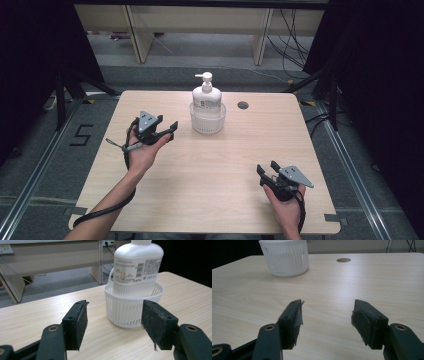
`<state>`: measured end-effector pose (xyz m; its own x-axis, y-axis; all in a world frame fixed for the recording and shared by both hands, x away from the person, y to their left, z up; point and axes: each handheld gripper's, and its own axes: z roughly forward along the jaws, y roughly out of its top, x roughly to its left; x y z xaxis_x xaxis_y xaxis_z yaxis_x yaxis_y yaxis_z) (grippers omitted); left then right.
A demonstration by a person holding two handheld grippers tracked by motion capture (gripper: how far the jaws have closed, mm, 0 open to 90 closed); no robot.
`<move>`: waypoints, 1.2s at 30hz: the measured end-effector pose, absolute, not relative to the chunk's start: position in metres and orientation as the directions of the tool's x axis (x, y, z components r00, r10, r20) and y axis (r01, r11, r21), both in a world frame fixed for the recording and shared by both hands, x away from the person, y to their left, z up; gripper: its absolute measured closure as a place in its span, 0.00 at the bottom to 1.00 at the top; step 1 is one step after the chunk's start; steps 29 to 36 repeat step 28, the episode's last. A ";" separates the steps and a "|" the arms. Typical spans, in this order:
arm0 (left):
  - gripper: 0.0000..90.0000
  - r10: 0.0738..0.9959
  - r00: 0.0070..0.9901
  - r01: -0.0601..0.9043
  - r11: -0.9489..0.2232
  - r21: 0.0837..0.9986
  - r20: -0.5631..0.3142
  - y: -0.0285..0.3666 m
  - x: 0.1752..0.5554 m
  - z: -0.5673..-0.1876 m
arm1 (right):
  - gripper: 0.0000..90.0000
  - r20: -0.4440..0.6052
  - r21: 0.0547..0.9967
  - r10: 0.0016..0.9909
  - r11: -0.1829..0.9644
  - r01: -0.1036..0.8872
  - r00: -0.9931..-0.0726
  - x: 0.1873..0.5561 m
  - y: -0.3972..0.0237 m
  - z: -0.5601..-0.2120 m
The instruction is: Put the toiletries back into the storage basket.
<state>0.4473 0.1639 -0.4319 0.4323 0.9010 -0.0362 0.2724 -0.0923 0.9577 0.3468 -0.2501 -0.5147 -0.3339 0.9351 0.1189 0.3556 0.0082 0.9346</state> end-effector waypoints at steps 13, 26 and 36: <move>0.42 0.905 0.426 0.234 -0.104 0.966 -0.006 0.193 0.410 -0.472 | 0.46 0.100 0.936 0.938 0.024 0.351 -0.331 0.346 -0.250 -0.514; 0.42 0.925 0.378 0.233 -0.066 0.970 -0.027 0.214 0.385 -0.512 | 0.46 0.118 0.933 0.932 0.014 0.361 -0.341 0.346 -0.250 -0.514; 0.42 0.925 0.379 0.226 -0.074 0.971 -0.017 0.216 0.384 -0.513 | 0.46 0.132 0.925 0.938 0.000 0.381 -0.320 0.344 -0.248 -0.513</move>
